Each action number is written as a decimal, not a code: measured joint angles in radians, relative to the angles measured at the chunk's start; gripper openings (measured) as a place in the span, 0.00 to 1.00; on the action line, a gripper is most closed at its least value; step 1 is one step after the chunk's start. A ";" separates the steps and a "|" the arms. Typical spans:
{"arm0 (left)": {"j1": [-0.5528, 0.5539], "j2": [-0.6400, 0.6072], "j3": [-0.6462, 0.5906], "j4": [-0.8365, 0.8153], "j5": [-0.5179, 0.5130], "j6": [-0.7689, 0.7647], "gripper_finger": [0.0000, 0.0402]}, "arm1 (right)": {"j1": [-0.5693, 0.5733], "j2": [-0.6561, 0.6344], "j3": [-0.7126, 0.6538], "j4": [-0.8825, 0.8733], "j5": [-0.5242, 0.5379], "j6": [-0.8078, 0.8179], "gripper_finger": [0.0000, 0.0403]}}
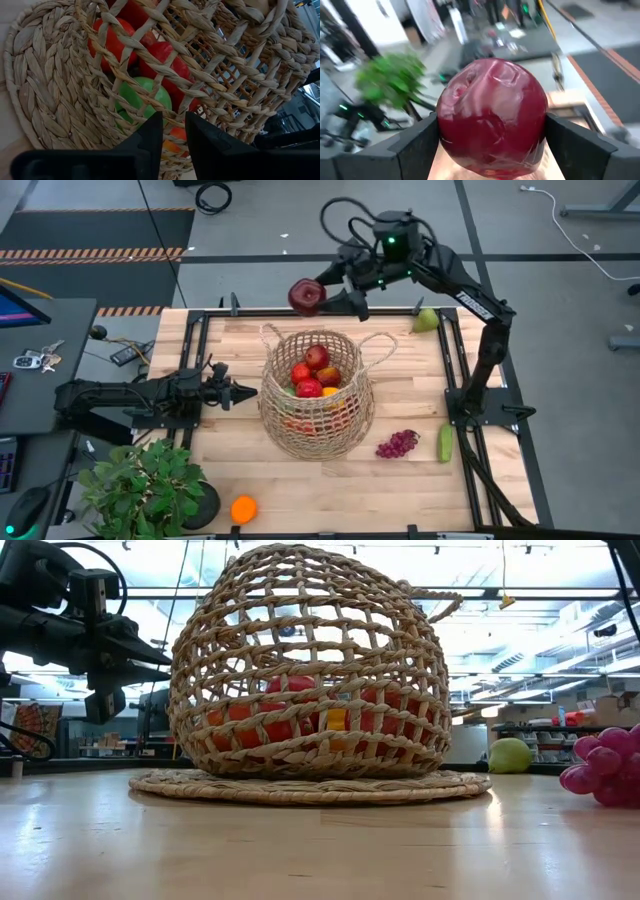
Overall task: Build produce basket
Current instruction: Put the red apple into the basket, then put the green cucumber into the basket
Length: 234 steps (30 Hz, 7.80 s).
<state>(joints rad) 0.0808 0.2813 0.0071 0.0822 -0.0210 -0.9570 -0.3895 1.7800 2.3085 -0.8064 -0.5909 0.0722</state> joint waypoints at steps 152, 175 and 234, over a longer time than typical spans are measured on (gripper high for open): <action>0.000 0.000 0.000 0.001 0.000 0.000 0.23 | 0.088 0.167 -0.158 -0.355 0.209 -0.311 0.98; 0.000 0.000 0.000 0.001 0.000 0.000 0.23 | 0.542 0.004 -0.139 -0.546 0.131 -0.285 0.90; 0.000 0.000 0.000 0.000 0.000 0.000 0.22 | 0.859 -0.702 -1.710 -0.216 0.300 1.630 0.86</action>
<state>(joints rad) 0.0807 0.2813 0.0074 0.0818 -0.0208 -0.9573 0.4695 1.0782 0.5990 -1.0227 -0.2911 1.7018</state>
